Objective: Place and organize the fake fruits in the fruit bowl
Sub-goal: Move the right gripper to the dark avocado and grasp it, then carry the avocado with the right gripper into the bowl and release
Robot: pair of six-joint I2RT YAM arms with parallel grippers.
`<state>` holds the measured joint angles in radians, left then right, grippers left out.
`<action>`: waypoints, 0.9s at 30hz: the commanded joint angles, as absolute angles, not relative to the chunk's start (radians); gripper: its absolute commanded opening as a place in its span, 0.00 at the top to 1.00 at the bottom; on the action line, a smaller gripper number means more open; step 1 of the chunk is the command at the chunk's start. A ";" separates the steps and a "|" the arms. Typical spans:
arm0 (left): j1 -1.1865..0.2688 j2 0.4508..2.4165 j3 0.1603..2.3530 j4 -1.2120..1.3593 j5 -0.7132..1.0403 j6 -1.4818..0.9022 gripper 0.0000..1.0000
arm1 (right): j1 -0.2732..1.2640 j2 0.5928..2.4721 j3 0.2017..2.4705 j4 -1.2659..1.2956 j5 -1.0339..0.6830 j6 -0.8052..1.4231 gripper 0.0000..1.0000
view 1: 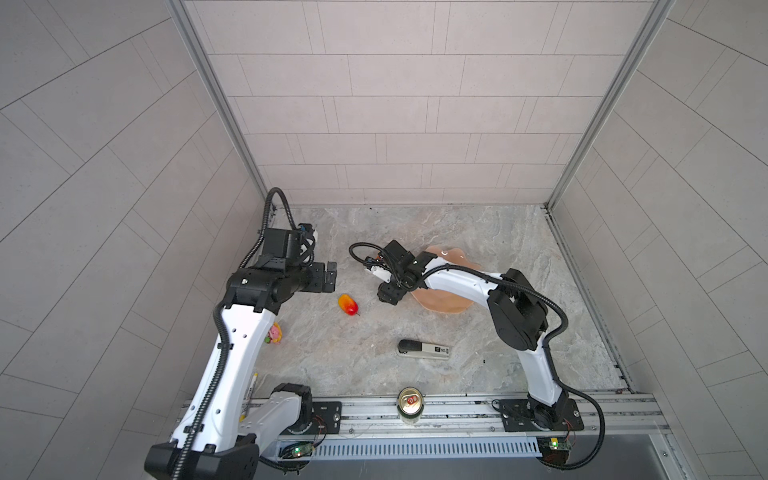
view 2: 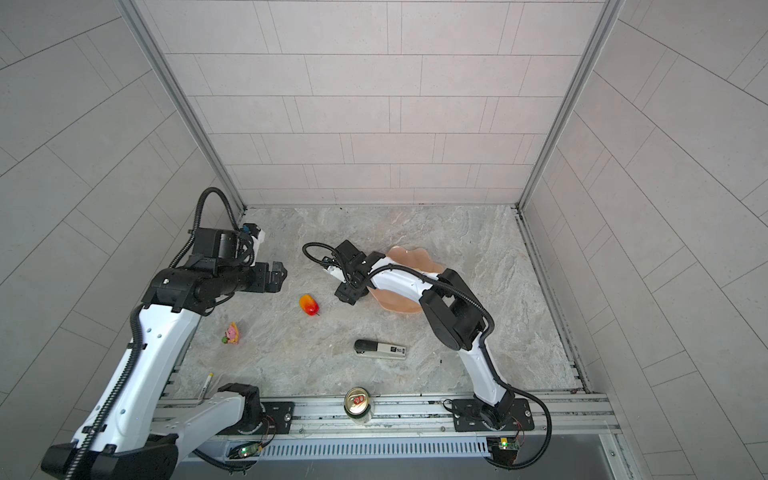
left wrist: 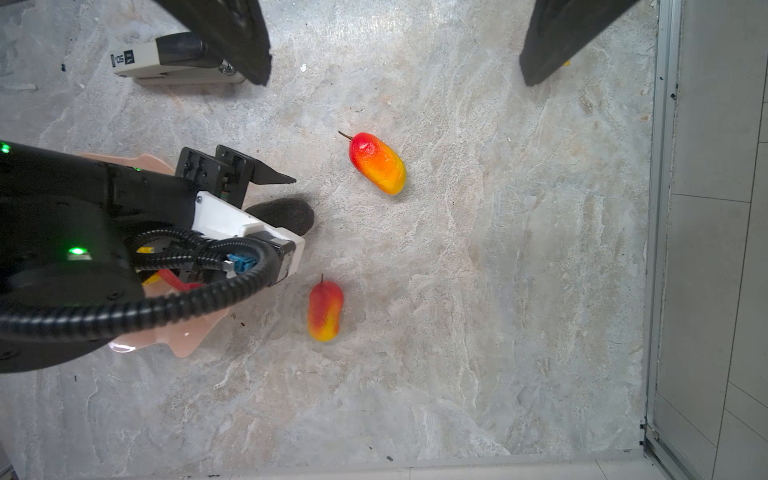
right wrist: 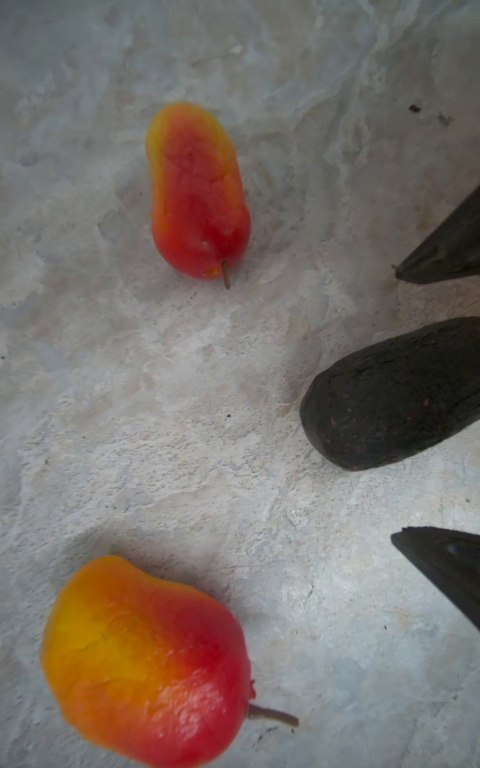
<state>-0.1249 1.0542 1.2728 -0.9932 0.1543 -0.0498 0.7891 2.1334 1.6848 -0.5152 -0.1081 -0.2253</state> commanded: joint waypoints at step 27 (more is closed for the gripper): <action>-0.126 1.044 1.269 -0.999 0.145 -0.021 0.00 | 0.818 2.054 1.767 -0.643 -0.145 -0.256 0.77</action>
<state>-0.1249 1.0546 1.2728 -0.9928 0.1532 -0.0322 0.8112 2.1891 1.7760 -0.6121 -0.1200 -0.2462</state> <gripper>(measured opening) 0.996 0.361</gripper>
